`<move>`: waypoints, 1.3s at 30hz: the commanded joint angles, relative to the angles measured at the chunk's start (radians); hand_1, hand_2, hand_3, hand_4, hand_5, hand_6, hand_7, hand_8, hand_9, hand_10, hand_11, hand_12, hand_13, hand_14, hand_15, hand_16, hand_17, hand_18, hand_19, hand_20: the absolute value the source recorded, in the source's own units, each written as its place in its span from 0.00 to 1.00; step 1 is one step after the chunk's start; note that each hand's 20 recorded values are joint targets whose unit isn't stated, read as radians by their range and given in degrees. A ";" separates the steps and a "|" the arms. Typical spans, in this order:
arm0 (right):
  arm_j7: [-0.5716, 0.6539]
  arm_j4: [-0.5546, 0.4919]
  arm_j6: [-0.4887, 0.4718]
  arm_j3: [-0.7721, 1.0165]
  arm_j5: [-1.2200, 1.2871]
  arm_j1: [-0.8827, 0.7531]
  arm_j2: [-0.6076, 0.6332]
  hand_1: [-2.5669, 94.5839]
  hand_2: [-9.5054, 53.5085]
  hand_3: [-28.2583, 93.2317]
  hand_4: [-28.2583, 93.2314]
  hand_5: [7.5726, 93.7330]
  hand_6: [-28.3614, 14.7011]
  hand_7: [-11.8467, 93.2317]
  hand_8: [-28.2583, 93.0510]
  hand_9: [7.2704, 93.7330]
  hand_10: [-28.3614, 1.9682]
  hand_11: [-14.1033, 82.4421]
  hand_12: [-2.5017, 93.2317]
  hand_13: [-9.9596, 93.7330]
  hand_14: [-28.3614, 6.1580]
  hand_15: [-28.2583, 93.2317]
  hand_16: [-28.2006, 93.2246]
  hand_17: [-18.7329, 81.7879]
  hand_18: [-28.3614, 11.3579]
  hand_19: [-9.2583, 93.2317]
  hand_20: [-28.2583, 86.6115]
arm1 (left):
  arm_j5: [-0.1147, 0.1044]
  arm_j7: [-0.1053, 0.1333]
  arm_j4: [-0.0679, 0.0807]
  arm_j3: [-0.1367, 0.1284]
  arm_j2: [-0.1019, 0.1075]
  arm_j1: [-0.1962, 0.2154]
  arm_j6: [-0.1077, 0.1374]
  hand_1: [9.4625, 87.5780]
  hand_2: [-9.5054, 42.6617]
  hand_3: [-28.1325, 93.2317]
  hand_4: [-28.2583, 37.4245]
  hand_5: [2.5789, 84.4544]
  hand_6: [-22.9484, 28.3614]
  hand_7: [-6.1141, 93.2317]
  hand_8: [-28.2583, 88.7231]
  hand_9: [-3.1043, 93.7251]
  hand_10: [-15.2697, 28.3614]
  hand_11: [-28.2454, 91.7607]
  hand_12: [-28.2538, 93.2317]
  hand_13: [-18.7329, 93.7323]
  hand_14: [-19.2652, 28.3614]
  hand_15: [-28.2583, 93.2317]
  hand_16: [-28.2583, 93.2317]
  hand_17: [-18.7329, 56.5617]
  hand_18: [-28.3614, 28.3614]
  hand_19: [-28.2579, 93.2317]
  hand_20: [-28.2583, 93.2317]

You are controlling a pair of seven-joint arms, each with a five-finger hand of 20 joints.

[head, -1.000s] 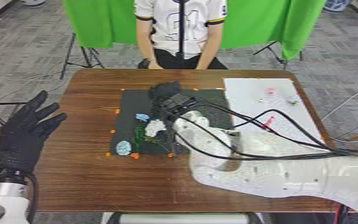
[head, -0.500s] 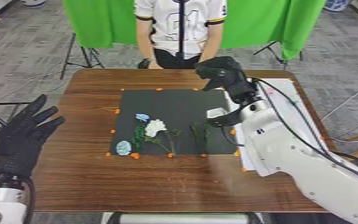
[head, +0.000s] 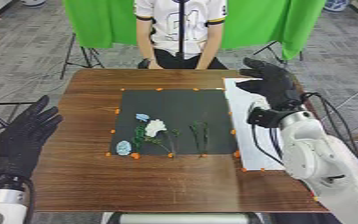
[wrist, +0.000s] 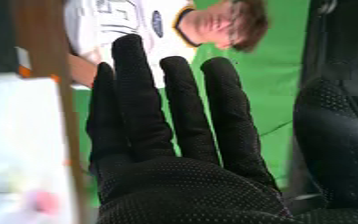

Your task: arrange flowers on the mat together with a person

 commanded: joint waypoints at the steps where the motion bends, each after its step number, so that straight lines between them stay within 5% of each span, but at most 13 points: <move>1: -0.065 0.027 -0.073 0.092 0.159 -0.182 -0.014 0.18 0.30 0.90 0.04 0.48 0.64 0.23 0.13 0.48 0.40 0.24 0.16 0.50 0.19 0.53 0.31 0.29 0.14 0.59 0.34 | -0.020 0.011 0.008 0.021 0.004 0.013 0.031 0.12 0.32 0.85 0.03 0.35 0.50 0.15 0.17 0.33 0.65 0.35 0.32 0.32 0.78 0.49 0.22 0.12 0.80 0.50 0.35; 10: -0.112 0.014 -0.060 0.158 0.198 -0.292 -0.016 0.17 0.31 0.91 0.04 0.48 0.64 0.23 0.13 0.48 0.41 0.23 0.17 0.49 0.19 0.52 0.32 0.28 0.14 0.56 0.37 | -0.012 0.001 0.003 0.016 -0.013 0.012 0.033 0.14 0.32 0.86 0.05 0.32 0.49 0.17 0.16 0.32 0.64 0.35 0.32 0.35 0.81 0.54 0.21 0.13 0.81 0.52 0.36; 39: -0.448 0.063 -0.214 0.191 0.435 -0.526 0.193 0.17 0.31 0.91 0.04 0.50 0.65 0.24 0.13 0.49 0.41 0.24 0.17 0.50 0.19 0.54 0.32 0.27 0.14 0.56 0.40 | -0.028 0.016 0.001 0.027 -0.007 0.014 0.050 0.14 0.33 0.86 0.05 0.33 0.51 0.17 0.16 0.33 0.67 0.39 0.33 0.35 0.84 0.59 0.19 0.13 0.80 0.53 0.36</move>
